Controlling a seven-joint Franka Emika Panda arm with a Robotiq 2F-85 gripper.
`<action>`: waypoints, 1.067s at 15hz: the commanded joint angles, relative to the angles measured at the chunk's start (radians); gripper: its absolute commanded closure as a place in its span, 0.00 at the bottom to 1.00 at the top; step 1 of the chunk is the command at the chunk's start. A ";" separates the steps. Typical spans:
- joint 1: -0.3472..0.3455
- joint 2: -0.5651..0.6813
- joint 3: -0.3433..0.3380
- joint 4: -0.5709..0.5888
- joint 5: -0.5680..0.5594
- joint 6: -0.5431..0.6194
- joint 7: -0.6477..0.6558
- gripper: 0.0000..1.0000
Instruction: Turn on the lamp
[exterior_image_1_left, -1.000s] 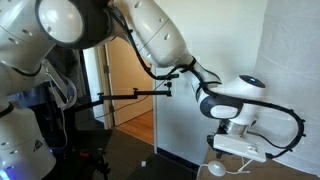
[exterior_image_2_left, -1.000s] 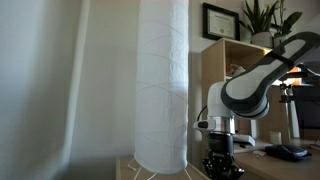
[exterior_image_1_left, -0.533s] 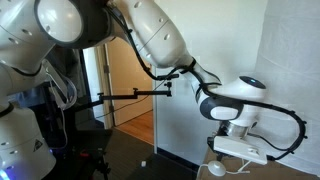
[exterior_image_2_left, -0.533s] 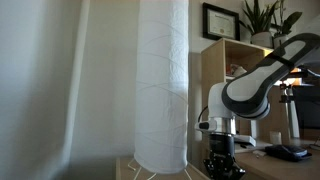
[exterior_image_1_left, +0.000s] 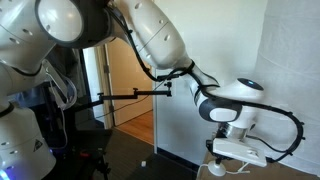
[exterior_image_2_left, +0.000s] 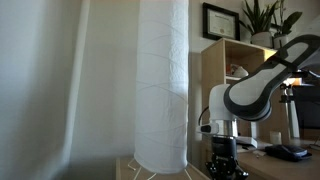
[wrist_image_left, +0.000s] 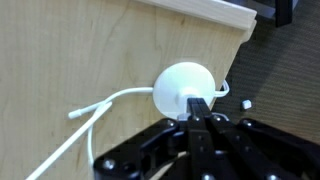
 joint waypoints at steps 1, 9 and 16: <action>0.013 -0.019 -0.015 -0.024 -0.022 0.019 0.025 0.97; 0.032 0.001 -0.024 -0.015 -0.054 0.003 0.035 0.97; 0.042 0.008 -0.030 -0.010 -0.080 0.000 0.056 0.97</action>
